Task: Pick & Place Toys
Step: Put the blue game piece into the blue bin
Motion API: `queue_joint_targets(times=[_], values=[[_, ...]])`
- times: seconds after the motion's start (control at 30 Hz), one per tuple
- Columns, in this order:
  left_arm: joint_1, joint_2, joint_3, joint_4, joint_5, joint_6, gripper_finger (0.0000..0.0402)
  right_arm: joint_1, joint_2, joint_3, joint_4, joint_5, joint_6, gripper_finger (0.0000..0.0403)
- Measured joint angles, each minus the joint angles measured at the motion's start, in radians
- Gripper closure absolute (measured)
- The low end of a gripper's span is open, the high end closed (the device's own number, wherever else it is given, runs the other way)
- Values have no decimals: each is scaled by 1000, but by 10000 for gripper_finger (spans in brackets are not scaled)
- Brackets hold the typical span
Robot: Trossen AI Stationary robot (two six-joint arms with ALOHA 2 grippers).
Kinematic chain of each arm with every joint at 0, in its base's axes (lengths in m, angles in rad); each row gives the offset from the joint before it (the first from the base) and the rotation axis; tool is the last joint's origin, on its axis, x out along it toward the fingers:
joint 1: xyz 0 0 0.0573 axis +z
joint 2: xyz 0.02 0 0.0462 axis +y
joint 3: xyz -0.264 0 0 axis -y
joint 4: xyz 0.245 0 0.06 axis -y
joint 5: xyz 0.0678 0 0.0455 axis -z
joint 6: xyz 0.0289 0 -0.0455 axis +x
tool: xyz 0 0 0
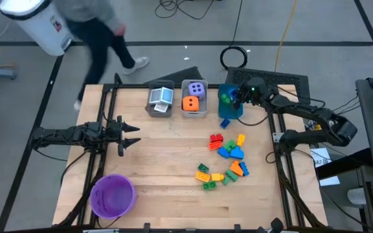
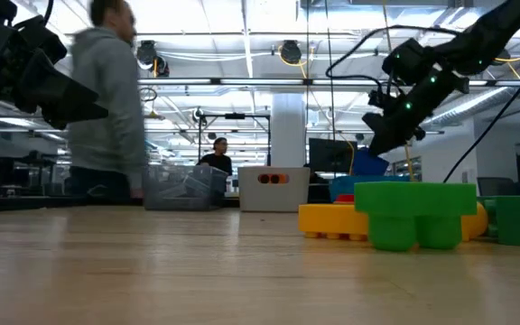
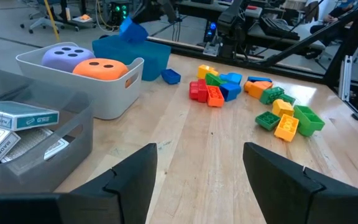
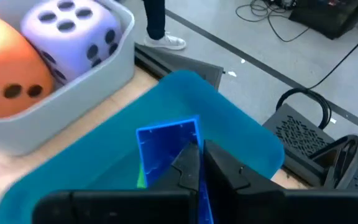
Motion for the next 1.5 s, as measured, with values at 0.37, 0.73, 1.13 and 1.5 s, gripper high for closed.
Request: queue_joint_targets(times=[0.37, 0.73, 1.13, 1.5], values=[[0, 0, 0, 0, 0, 0, 156, -6, 72, -63, 123, 1, -6, 399], [0, 0, 0, 0, 0, 0, 156, -6, 76, -63, 181, 1, -9, 399], [0, 0, 0, 0, 0, 0, 156, -5, 193, -63, 288, 1, -7, 399], [0, 0, 0, 0, 0, 0, 156, -5, 193, -63, 289, 1, -6, 386]])
